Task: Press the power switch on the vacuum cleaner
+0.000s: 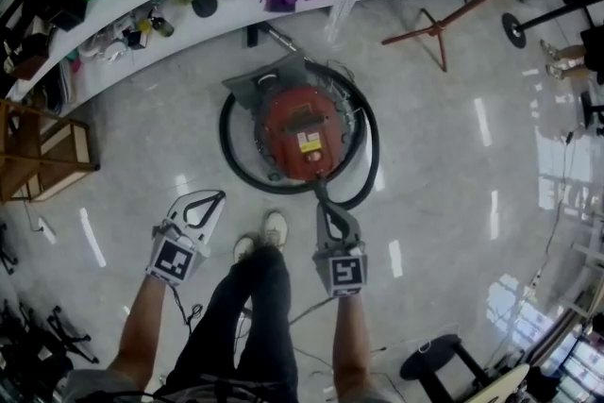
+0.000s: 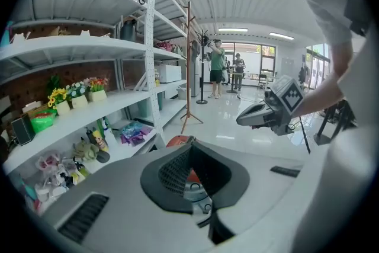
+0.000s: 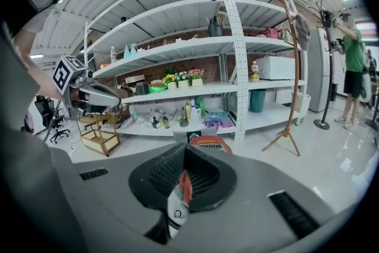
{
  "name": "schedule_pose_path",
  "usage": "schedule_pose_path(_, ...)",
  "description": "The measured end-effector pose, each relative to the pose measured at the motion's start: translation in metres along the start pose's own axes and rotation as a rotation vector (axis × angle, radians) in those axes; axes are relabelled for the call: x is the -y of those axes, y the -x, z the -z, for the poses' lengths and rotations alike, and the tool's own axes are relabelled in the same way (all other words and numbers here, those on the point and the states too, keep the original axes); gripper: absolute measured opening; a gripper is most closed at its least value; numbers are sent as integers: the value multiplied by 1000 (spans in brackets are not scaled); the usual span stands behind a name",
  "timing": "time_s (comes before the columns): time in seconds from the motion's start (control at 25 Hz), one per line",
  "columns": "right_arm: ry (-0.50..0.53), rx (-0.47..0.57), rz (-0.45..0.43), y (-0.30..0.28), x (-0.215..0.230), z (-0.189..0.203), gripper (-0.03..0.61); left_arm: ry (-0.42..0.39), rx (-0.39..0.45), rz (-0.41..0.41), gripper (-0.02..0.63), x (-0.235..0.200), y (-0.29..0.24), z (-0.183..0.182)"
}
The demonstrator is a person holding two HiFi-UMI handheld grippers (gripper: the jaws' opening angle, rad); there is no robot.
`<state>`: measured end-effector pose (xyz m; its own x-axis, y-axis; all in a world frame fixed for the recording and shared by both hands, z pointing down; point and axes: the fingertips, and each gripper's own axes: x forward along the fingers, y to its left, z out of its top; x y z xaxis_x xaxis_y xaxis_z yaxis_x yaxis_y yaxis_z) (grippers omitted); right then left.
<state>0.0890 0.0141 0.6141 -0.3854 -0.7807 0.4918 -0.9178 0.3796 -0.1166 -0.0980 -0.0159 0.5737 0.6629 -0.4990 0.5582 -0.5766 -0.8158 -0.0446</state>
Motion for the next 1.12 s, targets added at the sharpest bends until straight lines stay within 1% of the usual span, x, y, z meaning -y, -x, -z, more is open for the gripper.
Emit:
schedule_pose_path(0.28,-14,-12,-4,-25,7,39,11,-6,-14,10,5,8,-14,28)
schedule_pose_path(0.4,-15,-12,-1,-35,11,49,11,-1,-29,16,5,10,-19,37)
schedule_pose_path(0.56,-22,-6,-3,-46,14,61,11,16,-27,23,5,13,-28,50)
schedule_pose_path(0.68,-30,-9,-1,-54,15,73,11,13,-26,32,5,15,-34,60)
schedule_pose_path(1.12,-20,-10,7,-73,21,84,11,12,-43,58,5,23,-39,74)
